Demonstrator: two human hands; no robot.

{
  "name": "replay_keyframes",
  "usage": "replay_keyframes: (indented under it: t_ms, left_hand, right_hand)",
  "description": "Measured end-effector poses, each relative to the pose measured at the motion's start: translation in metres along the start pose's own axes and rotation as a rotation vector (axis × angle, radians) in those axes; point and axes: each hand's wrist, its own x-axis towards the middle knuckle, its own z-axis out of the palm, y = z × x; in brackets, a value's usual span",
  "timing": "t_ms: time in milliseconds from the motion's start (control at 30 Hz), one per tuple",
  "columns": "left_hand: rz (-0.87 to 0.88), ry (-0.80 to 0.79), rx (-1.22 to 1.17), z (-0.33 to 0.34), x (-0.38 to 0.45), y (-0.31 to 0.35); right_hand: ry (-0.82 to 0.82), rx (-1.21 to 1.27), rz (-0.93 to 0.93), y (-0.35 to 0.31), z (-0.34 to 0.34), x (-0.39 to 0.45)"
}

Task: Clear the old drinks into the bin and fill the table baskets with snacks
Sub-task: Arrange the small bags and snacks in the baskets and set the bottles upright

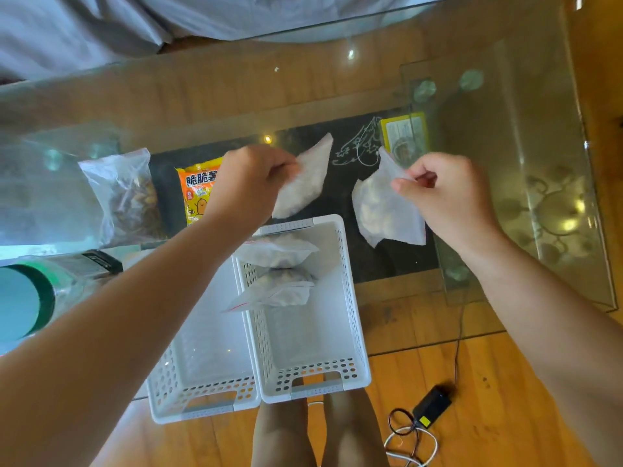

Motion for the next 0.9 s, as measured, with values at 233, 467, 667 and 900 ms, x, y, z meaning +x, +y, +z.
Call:
replay_keyframes:
  t_ms: [233, 467, 667, 900]
  left_hand:
    - [-0.141, -0.181, 0.123, 0.014, -0.005, -0.021]
    - [-0.135, 0.043, 0.121, 0.013, -0.009, -0.013]
    - [-0.279, -0.215, 0.201, 0.018, 0.002, -0.012]
    - [-0.073, -0.023, 0.146, -0.032, -0.026, 0.023]
  right_hand:
    - [-0.1, -0.091, 0.034, 0.016, 0.04, -0.016]
    - [0.222, -0.014, -0.014, 0.013, 0.039, -0.023]
    - [0.068, -0.132, 0.134, 0.024, 0.052, -0.02]
    - [0.128, -0.017, -0.012, -0.005, 0.013, -0.052]
